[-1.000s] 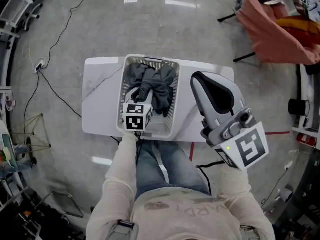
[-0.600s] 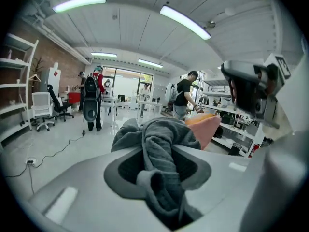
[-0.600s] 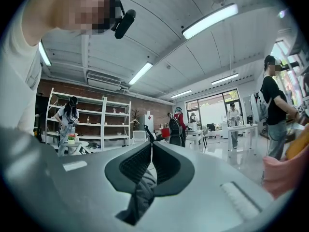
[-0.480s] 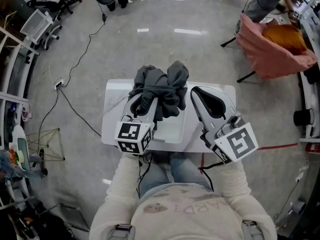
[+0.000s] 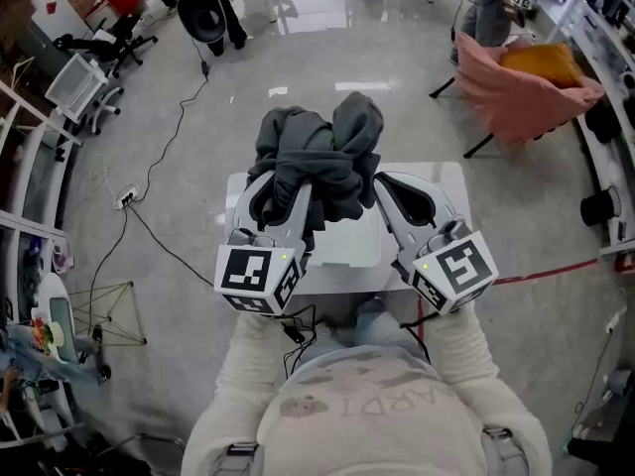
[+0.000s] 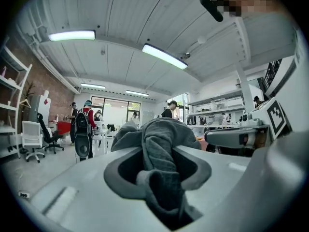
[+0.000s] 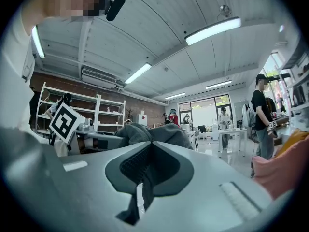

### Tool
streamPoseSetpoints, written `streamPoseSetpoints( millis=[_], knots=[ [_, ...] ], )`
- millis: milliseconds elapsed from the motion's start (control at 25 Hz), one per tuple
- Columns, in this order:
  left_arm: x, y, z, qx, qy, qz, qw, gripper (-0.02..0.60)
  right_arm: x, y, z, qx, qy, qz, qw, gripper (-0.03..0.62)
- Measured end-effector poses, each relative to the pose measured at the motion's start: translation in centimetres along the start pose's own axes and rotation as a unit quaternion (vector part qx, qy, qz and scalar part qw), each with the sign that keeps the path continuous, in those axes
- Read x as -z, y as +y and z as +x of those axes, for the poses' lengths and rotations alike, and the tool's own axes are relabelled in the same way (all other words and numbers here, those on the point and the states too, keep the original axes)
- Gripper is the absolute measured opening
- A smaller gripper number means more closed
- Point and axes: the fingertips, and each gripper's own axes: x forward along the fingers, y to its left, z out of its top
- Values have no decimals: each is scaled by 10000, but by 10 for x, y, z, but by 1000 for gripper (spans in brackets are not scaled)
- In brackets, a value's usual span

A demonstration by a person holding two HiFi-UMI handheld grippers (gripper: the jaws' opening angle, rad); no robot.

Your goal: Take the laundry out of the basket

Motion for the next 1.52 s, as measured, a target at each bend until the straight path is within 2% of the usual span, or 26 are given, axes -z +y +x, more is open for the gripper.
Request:
streamPoseSetpoints(
  millis=[280,680,1520],
  knots=[
    [-26,-2,-74,165,-422,124,9989,141,-15,71,-15,211,-71,-163,9996,28],
    [-38,-5,-101,159,-557,241,9980,141,-28,84,-28,359,-72,133,9992,26],
    [-55,-3,-114,-10,-835,208,9963,141,-41,89,-39,292,-167,-15,9994,26]
  ],
)
